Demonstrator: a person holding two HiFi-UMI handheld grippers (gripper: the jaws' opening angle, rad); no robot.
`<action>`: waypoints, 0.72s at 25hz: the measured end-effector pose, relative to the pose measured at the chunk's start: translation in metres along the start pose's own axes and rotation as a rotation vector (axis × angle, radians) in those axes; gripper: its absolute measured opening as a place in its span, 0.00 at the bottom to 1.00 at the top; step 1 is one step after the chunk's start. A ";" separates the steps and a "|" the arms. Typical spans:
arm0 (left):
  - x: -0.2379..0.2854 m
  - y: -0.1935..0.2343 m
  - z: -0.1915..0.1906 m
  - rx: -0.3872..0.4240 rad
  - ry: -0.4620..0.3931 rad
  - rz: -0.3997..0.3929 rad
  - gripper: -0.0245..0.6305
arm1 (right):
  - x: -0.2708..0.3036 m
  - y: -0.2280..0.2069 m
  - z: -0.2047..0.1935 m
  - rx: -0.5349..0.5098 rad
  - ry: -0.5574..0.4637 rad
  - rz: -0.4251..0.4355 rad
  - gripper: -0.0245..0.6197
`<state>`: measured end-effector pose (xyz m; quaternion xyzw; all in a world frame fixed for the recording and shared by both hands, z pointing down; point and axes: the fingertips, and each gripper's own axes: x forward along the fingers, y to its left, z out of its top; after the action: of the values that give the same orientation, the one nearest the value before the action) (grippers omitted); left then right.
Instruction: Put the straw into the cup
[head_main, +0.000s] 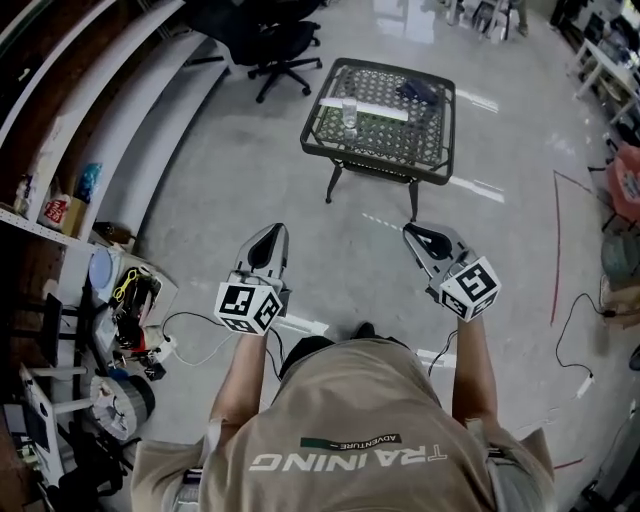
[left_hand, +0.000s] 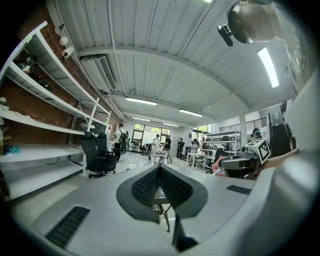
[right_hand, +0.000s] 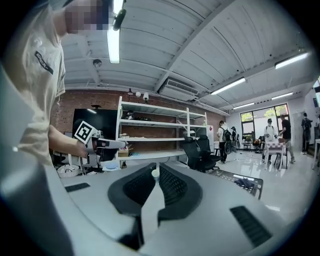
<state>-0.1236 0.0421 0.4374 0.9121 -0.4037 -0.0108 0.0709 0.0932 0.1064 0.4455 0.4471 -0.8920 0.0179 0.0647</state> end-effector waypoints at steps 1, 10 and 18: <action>0.007 0.000 0.001 0.000 -0.001 0.003 0.06 | 0.004 -0.008 0.001 0.004 -0.002 0.006 0.09; 0.062 0.024 -0.010 -0.011 0.049 -0.012 0.06 | 0.054 -0.052 -0.005 0.037 0.006 0.034 0.09; 0.135 0.090 0.001 -0.019 0.023 -0.062 0.06 | 0.117 -0.105 0.014 0.039 -0.023 -0.014 0.09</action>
<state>-0.0984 -0.1171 0.4543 0.9235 -0.3744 -0.0065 0.0838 0.1065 -0.0506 0.4438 0.4548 -0.8889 0.0299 0.0458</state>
